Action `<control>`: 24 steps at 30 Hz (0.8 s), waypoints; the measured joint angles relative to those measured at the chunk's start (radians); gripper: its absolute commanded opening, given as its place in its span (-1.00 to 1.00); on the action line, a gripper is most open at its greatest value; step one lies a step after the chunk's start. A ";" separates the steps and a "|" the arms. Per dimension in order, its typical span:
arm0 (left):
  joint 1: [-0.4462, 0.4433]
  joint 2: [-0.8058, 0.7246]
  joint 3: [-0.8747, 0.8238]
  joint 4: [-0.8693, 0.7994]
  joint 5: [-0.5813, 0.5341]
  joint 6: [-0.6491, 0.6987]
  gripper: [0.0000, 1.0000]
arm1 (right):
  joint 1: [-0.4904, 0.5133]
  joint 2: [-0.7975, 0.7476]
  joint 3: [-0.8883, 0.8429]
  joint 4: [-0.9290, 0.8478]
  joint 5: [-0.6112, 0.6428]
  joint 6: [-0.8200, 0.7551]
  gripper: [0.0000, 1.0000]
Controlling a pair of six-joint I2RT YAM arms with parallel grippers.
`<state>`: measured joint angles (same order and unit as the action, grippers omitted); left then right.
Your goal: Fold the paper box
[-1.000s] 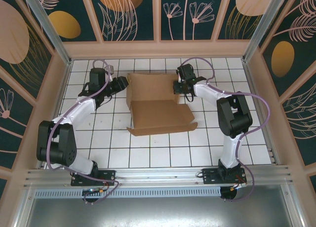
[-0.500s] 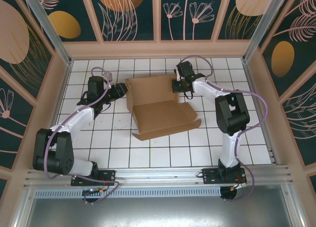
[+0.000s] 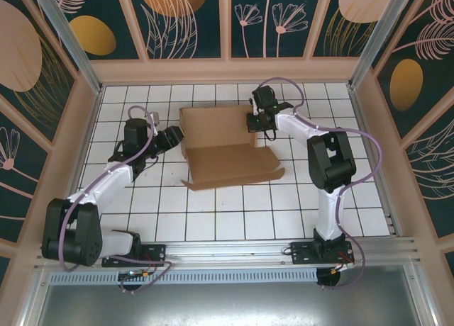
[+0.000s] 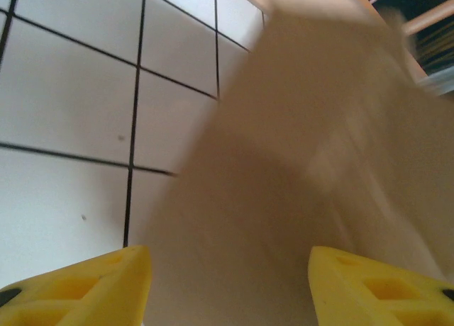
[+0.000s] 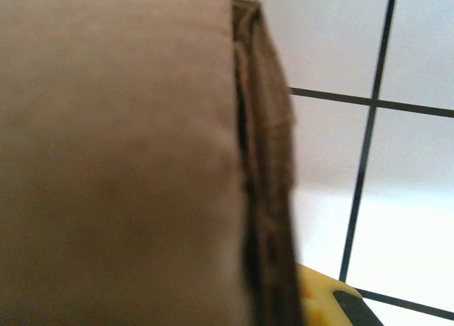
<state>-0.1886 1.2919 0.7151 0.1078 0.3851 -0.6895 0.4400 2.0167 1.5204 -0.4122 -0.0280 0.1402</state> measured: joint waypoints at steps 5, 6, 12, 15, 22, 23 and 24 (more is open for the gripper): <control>-0.008 -0.096 -0.058 -0.019 0.022 0.001 0.24 | -0.001 -0.036 -0.066 0.068 0.001 0.008 -1.00; -0.008 -0.103 -0.065 -0.025 0.022 0.004 0.23 | -0.001 -0.045 -0.083 0.085 0.001 0.012 -1.00; -0.008 -0.085 -0.062 -0.085 -0.034 0.045 0.18 | 0.005 -0.092 -0.174 0.187 0.010 0.018 -1.00; -0.008 -0.048 -0.023 -0.114 -0.083 0.081 0.13 | 0.018 -0.105 -0.201 0.223 0.027 0.017 -1.00; -0.009 -0.084 0.051 -0.158 -0.212 0.148 -0.01 | 0.032 -0.121 -0.233 0.260 0.061 0.015 -1.00; -0.009 -0.117 0.049 -0.166 -0.245 0.152 -0.06 | 0.032 -0.127 -0.244 0.272 0.064 0.015 -1.00; -0.009 -0.149 0.043 -0.166 -0.274 0.158 -0.09 | 0.033 -0.131 -0.254 0.282 0.066 0.015 -1.00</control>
<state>-0.1978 1.1431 0.7578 -0.0582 0.1116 -0.5320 0.4732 1.8854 1.2667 -0.1303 0.0380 0.1551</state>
